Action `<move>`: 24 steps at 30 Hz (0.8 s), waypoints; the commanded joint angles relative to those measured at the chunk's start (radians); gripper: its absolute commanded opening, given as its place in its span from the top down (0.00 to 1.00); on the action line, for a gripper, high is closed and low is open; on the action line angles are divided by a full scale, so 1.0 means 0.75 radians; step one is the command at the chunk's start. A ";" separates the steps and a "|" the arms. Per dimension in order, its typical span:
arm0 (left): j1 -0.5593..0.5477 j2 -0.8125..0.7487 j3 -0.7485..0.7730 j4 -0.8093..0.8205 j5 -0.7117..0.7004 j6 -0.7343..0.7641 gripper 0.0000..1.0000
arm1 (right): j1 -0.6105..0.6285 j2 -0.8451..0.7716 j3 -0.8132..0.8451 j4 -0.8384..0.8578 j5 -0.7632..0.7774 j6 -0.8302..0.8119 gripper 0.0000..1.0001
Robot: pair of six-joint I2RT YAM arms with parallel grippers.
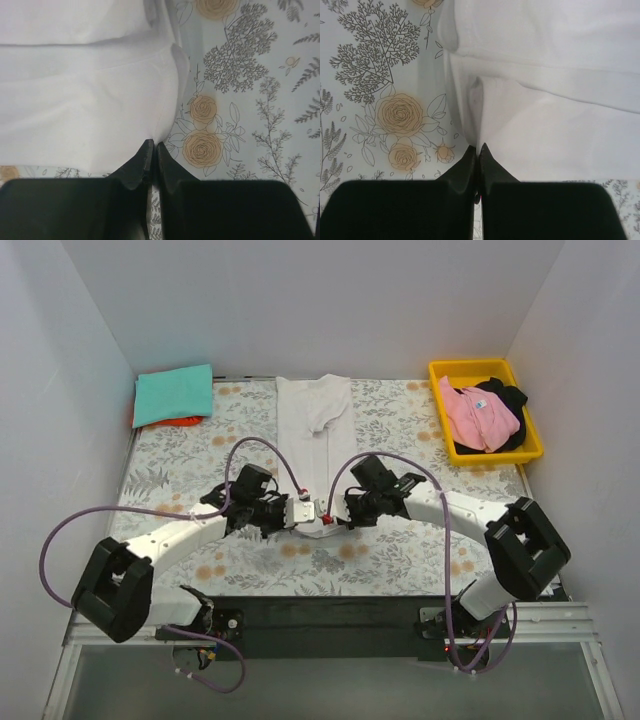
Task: Fold and stack the t-shirts
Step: Fold the tshirt
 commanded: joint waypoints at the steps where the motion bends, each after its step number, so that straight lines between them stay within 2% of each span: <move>1: -0.002 -0.138 0.113 -0.231 0.154 0.018 1.00 | 0.010 -0.116 0.099 -0.210 -0.067 0.034 0.99; 8: -0.008 -0.325 0.282 -0.596 0.313 0.014 1.00 | 0.135 -0.402 0.136 -0.421 -0.115 0.099 0.99; 11: -0.008 -0.350 0.415 -0.667 0.288 -0.027 1.00 | 0.133 -0.448 0.220 -0.484 -0.100 0.120 0.99; 17: 0.002 -0.247 0.610 -0.667 0.175 0.005 1.00 | 0.074 -0.344 0.459 -0.546 -0.055 0.020 0.99; 24: 0.131 -0.100 0.614 -0.558 0.201 0.071 1.00 | -0.018 -0.203 0.488 -0.538 -0.080 -0.111 0.99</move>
